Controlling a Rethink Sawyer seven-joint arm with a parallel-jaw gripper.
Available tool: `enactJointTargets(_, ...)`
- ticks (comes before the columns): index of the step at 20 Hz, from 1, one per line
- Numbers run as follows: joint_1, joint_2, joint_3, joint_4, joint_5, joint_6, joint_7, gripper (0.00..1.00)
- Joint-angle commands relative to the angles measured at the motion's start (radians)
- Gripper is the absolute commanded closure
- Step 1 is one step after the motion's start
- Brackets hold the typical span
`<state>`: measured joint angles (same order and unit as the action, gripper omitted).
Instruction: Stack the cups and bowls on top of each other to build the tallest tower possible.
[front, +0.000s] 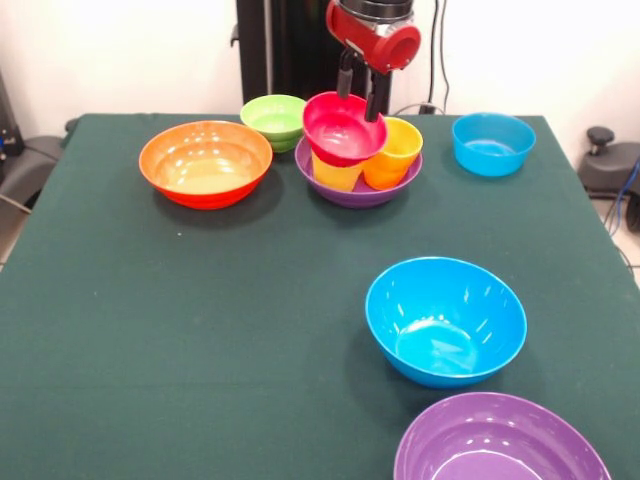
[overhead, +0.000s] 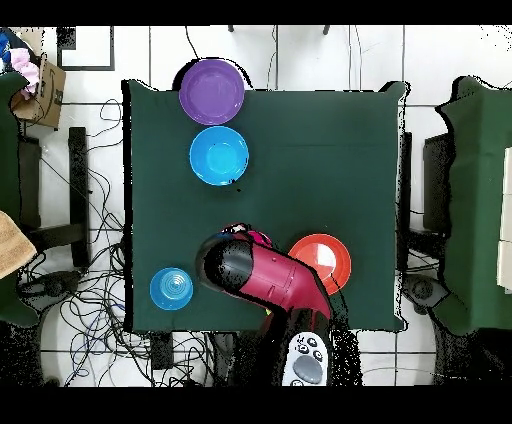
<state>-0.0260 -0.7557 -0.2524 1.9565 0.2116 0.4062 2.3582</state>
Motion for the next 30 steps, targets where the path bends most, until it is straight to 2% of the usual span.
enactJointTargets(1,-0.005,0.044,0.082,0.024,-0.067,-0.010,0.022,0.00)
enactJointTargets(9,0.003,0.046,0.068,0.008,-0.075,-0.012,0.024,0.00)
enactJointTargets(14,0.001,0.010,0.057,0.020,-0.084,0.023,0.016,0.00)
enactJointTargets(25,-0.009,-0.018,0.054,0.010,-0.099,0.073,0.009,0.00)
enactJointTargets(30,-0.029,-0.029,0.048,-0.030,-0.120,0.120,-0.031,0.00)
